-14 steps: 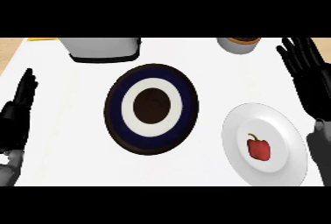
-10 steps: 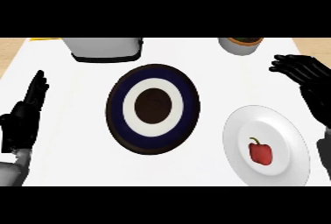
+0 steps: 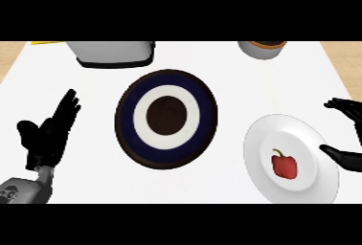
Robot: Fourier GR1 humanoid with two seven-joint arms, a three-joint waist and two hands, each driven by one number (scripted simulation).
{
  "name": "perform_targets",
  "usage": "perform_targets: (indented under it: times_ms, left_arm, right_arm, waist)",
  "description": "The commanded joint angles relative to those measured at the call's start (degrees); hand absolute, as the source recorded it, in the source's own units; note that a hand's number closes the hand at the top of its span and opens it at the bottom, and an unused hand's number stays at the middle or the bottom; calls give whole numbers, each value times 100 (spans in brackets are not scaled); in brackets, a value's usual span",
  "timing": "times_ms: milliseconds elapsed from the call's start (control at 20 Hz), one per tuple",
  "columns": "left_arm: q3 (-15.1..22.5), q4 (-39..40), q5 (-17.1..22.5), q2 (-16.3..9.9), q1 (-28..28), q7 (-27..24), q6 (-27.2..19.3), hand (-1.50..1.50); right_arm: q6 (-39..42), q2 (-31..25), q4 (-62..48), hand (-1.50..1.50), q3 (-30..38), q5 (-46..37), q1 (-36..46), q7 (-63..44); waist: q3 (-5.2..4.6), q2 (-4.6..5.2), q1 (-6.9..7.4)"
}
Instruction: Pick the bell pepper from the plate and place it in the plate
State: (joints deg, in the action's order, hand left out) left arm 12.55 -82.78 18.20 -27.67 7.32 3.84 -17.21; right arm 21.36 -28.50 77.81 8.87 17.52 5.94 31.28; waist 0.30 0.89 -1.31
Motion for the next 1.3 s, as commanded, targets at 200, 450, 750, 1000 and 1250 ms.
perform_targets:
  times_ms: [200, 450, 750, 1000, 1250]
  left_arm:
    - [21, 204, 165, 156, 281, 218, 328, 0]
    - [-113, 500, 98, 244, 491, 133, 453, 0]
    - [-320, 266, 43, 172, 250, 296, 695, 0]
    - [-409, 410, -116, 347, 334, 280, 702, 0]
    - [-413, 234, -430, 456, 345, 435, 572, 0]
  right_arm:
    - [147, -468, -1518, -150, -401, -2056, -563, 3001]
    - [-279, -757, -2592, -150, -542, -2543, 148, 3410]
    - [-579, -824, -1643, -150, -900, -2940, -300, 2785]
    - [-774, -841, -1142, -150, -1302, -3487, -382, 1880]
    - [-1211, -924, -800, -150, -1274, -4038, -544, 1498]
  waist:
    - [-6, -36, 165]
    - [-16, -51, 215]
    - [-30, -94, 137]
    - [-34, -95, 118]
    - [-33, -99, 106]
